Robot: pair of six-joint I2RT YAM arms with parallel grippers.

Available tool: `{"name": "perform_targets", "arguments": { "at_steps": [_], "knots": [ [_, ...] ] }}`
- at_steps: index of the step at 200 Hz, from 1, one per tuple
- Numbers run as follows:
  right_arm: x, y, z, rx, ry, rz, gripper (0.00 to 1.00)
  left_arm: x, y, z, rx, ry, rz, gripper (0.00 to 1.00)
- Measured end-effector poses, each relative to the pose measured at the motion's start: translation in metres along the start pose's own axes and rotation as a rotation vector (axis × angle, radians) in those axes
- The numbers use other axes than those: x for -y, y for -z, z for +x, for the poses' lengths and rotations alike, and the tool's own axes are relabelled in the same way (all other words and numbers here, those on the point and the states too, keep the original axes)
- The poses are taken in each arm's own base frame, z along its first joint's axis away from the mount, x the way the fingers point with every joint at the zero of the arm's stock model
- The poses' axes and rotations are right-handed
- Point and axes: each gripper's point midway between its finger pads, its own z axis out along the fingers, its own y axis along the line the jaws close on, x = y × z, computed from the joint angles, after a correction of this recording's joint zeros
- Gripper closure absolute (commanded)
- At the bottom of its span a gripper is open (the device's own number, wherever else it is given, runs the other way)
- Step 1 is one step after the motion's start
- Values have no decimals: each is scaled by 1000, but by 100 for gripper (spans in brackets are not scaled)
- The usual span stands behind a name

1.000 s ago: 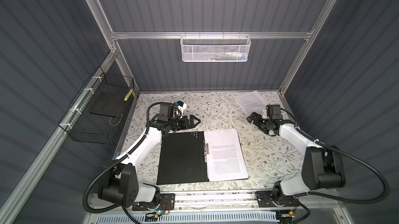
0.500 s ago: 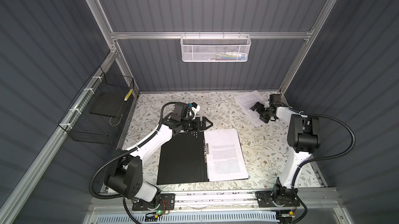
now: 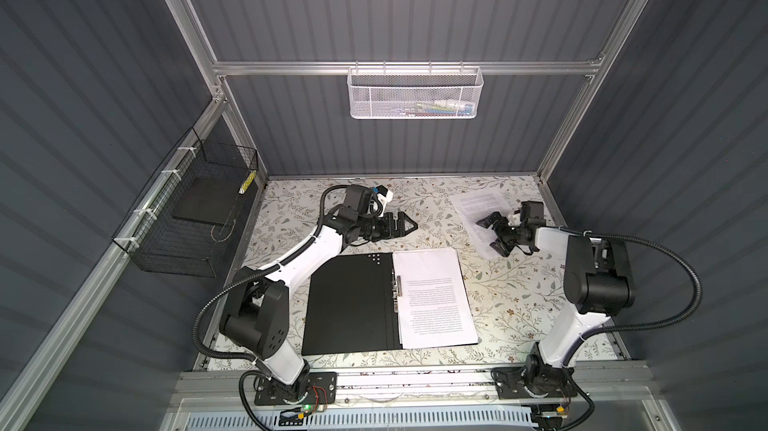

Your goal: Put the files into the folder

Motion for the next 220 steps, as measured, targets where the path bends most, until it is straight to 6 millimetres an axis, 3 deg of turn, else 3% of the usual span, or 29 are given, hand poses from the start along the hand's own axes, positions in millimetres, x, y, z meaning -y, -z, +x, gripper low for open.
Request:
{"name": "perform_targets", "arguments": {
  "at_steps": [24,44,57,83,117,139,158,183,220],
  "knots": [
    [15,21,34,17,-48,-7,1,12,-15,-6,-14,-23,18,0],
    [25,38,62,28,-60,2,1,30,-42,-6,-55,-59,45,0],
    [22,47,66,37,-40,10,1,43,-62,-2,-83,-85,68,0],
    [-2,66,37,118,54,20,1,64,-115,14,-152,-124,107,0],
    [-25,85,-35,260,153,59,1,61,-185,27,-212,-105,133,0],
    [-9,83,-71,295,156,120,1,43,-221,23,-214,-70,128,0],
    [16,77,-87,287,124,176,1,32,-245,17,-202,-45,133,0],
    [43,68,-96,253,75,219,1,25,-263,10,-186,-14,142,0],
    [59,52,-92,186,29,204,1,19,-274,7,-178,13,146,1]
  ]
}}
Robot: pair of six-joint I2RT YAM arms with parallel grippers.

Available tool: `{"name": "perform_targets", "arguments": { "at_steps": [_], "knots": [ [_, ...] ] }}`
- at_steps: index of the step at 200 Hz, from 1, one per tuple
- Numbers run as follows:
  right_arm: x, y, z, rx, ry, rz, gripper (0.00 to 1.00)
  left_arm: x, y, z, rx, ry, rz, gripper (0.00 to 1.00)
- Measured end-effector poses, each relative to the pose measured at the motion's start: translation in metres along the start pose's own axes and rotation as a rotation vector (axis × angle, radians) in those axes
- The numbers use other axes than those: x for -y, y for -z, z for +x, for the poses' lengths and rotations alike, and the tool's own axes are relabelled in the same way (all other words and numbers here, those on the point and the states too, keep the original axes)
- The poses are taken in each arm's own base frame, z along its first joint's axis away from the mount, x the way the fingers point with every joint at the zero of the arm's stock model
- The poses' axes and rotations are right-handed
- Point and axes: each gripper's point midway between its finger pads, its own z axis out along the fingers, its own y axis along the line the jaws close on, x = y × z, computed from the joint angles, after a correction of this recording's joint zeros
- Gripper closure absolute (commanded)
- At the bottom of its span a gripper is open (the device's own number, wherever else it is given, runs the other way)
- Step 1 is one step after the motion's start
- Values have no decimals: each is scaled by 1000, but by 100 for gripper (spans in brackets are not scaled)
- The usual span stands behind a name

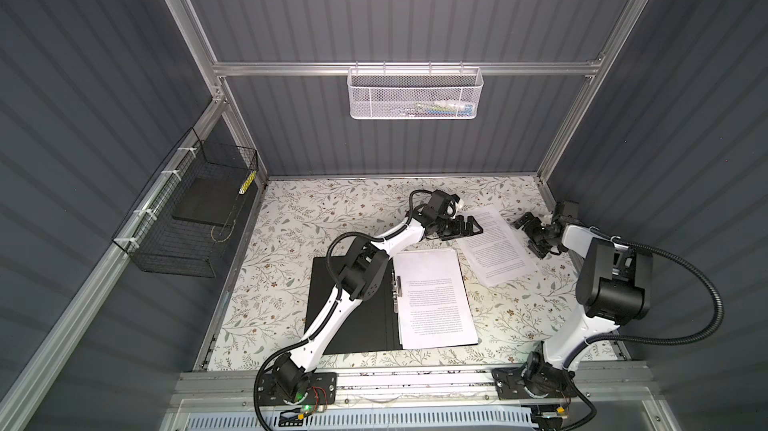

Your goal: Put the files into the folder

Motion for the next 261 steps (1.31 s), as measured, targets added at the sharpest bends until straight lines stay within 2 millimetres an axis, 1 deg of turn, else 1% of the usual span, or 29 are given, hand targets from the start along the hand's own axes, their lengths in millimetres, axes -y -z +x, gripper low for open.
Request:
{"name": "perform_targets", "arguments": {
  "at_steps": [34,58,76,97,125,144,158,174,183,197,205,218,237,253,261],
  "knots": [
    [2,-3,8,-36,-13,-10,1,-3,1,3,-18,2,-22,0],
    [2,-3,17,-59,-20,-31,1,-9,6,4,-34,-10,-54,0],
    [1,2,29,-75,-23,-56,1,-12,10,4,-48,-26,-77,0],
    [1,8,48,-109,-24,-81,1,-17,15,5,-66,-42,-96,0],
    [-6,11,70,-157,-12,-119,1,-22,21,2,-70,-56,-106,0],
    [-11,10,76,-174,4,-130,1,-25,22,0,-71,-65,-107,0],
    [-10,11,75,-166,18,-113,1,-25,22,0,-71,-73,-106,0],
    [-10,14,65,-141,40,-81,1,-25,22,0,-73,-80,-104,0],
    [-15,15,54,-126,57,-68,1,-25,22,0,-73,-82,-104,1],
    [-27,14,27,-83,90,-64,1,-25,22,0,-74,-85,-101,0],
    [-33,11,16,-64,108,-65,1,-25,22,0,-75,-87,-101,0],
    [-37,6,5,-55,123,-64,1,-25,22,0,-75,-88,-100,0],
    [-31,-5,6,-81,125,-48,1,-26,22,1,-79,-95,-96,0],
    [-21,-17,15,-128,119,-21,1,-26,23,2,-82,-102,-91,0],
    [-19,-20,18,-144,124,-19,1,-27,23,2,-84,-108,-90,0]
  ]
}}
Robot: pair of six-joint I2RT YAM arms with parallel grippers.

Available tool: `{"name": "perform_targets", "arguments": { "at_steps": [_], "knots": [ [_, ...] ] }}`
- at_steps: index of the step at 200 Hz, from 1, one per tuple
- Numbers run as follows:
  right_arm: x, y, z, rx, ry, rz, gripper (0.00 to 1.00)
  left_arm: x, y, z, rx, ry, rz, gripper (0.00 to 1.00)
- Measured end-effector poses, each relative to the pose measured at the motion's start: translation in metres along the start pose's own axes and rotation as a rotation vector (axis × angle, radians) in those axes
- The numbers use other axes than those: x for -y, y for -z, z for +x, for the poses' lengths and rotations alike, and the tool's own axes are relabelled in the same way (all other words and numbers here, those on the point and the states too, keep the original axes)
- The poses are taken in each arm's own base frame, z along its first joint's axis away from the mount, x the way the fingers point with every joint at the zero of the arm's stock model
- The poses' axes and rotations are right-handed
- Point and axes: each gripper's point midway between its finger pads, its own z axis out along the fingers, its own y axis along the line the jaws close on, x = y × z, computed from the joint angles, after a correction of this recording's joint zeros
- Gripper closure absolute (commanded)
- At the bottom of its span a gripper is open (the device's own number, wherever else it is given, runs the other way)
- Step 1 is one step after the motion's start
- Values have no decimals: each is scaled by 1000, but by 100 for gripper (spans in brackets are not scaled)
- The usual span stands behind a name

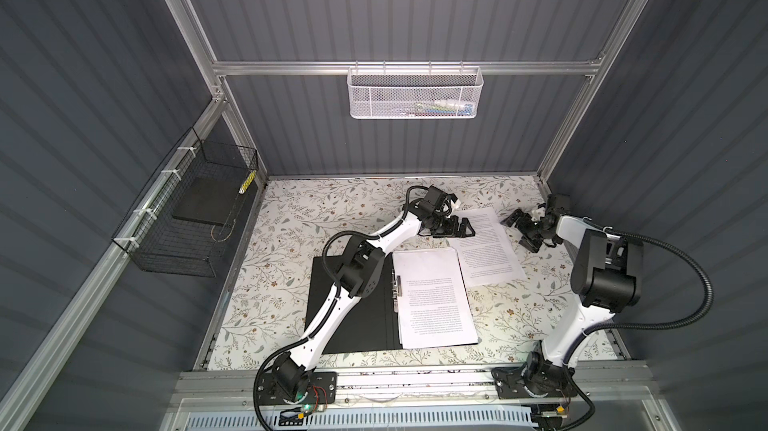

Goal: Put the files into the folder
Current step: 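Grasp a loose text sheet with the left gripper while the right gripper pinches its edge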

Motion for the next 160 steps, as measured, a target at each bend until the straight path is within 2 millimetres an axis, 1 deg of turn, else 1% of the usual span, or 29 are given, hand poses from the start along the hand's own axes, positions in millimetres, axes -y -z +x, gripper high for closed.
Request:
{"name": "perform_targets", "arguments": {
  "at_steps": [15,65,108,130,160],
  "knots": [
    [-3,0,1,-2,14,1,1,-1,0,0,-2,-11,2,0],
    [-18,-7,21,-62,60,-15,1,-2,2,2,-12,-43,10,0],
    [-32,-10,33,-122,71,-97,1,-2,2,3,-16,-52,14,0],
    [-44,-9,39,-152,78,-165,1,-3,3,3,-19,-53,16,0],
    [-70,-4,41,-171,106,-303,1,-3,3,3,-22,-60,19,1]
  ]
}}
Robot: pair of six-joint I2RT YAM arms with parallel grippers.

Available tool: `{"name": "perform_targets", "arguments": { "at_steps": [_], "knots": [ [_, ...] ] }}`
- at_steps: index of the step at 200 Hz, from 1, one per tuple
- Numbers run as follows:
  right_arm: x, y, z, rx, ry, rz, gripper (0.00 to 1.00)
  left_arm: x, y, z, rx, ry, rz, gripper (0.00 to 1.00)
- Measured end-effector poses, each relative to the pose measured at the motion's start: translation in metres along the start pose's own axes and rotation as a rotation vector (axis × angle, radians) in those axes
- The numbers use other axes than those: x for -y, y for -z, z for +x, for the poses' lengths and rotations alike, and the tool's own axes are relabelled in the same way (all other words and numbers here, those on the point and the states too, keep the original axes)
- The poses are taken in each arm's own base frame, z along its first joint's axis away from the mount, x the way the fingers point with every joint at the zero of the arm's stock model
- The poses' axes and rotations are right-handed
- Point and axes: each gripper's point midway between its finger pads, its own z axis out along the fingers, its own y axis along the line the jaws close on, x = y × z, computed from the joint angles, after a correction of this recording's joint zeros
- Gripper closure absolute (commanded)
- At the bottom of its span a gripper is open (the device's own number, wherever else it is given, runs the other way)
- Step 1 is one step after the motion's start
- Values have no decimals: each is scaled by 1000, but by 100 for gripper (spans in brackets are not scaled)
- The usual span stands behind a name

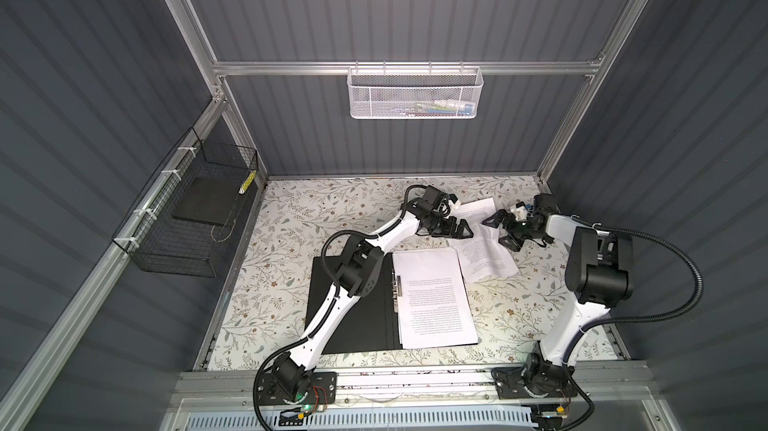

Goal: Put the files into the folder
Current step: 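Grasp a loose text sheet with the left gripper while the right gripper pinches its edge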

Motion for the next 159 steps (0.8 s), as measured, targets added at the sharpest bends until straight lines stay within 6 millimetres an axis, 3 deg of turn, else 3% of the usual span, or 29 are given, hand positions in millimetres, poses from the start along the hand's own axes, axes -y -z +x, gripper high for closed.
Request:
{"name": "perform_targets", "arguments": {
  "at_steps": [36,68,121,159],
  "knots": [
    [-28,2,-7,1,52,-124,1,-1,1,2,-5,-13,4,0],
    [-32,5,-16,22,88,-78,2,-3,7,5,-11,-7,3,1],
    [11,13,-16,68,71,193,1,-8,13,5,-12,6,1,0],
    [28,23,-16,87,77,299,1,-8,13,6,-13,0,1,1]
  ]
}}
